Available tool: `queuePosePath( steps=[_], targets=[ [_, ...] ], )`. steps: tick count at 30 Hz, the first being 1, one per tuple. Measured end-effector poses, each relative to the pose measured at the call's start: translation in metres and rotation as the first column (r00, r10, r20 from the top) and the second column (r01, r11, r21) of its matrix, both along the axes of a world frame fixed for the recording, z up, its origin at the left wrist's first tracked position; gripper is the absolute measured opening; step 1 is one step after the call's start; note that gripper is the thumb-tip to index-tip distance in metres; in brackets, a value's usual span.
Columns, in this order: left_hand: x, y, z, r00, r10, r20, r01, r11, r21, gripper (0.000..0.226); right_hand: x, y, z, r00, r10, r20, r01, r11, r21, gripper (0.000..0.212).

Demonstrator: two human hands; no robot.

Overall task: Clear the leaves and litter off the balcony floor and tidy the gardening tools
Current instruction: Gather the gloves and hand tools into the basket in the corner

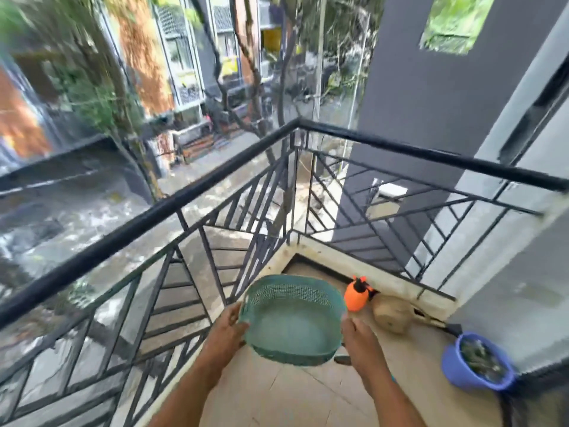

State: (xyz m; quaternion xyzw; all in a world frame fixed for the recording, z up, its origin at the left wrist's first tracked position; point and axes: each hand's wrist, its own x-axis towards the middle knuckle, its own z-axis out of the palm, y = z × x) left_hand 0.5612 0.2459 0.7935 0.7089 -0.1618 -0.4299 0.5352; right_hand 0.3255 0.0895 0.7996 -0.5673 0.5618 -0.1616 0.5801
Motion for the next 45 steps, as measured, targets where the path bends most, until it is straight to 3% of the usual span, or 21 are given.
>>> queuePosePath(
  steps=[5, 14, 21, 26, 31, 37, 45],
  targets=[
    [0.002, -0.016, 0.037, 0.998, -0.050, 0.031, 0.052, 0.997, -0.048, 0.027, -0.005, -0.023, 0.043, 0.998, -0.033, 0.047, 0.036, 0.998, -0.052, 0.040],
    [0.020, -0.049, 0.046, 0.995, -0.057, -0.082, 0.051, 0.996, -0.076, 0.031, 0.005, -0.027, 0.063, 0.977, -0.156, 0.147, 0.148, 0.987, 0.061, 0.023],
    [0.066, -0.086, 0.043, 0.981, -0.171, -0.096, 0.167, 0.985, -0.049, 0.036, 0.038, -0.052, 0.056, 0.958, -0.245, 0.149, 0.229, 0.967, 0.114, 0.028],
    [0.113, -0.120, 0.042, 0.966, -0.236, -0.106, 0.231, 0.971, -0.055, 0.034, 0.069, -0.073, 0.046, 0.935, -0.304, 0.184, 0.285, 0.951, 0.124, 0.011],
    [0.149, -0.153, 0.037, 0.953, -0.287, -0.092, 0.281, 0.957, -0.074, 0.028, 0.091, -0.091, 0.029, 0.916, -0.341, 0.211, 0.318, 0.938, 0.134, 0.025],
    [0.163, -0.193, 0.016, 0.952, -0.287, -0.109, 0.285, 0.958, -0.039, 0.028, 0.096, -0.123, 0.014, 0.907, -0.376, 0.189, 0.356, 0.925, 0.133, 0.023],
    [0.164, -0.284, -0.020, 0.957, -0.250, -0.145, 0.254, 0.967, 0.012, 0.028, 0.111, -0.221, -0.026, 0.920, -0.365, 0.140, 0.330, 0.917, 0.227, 0.004]
  ],
)
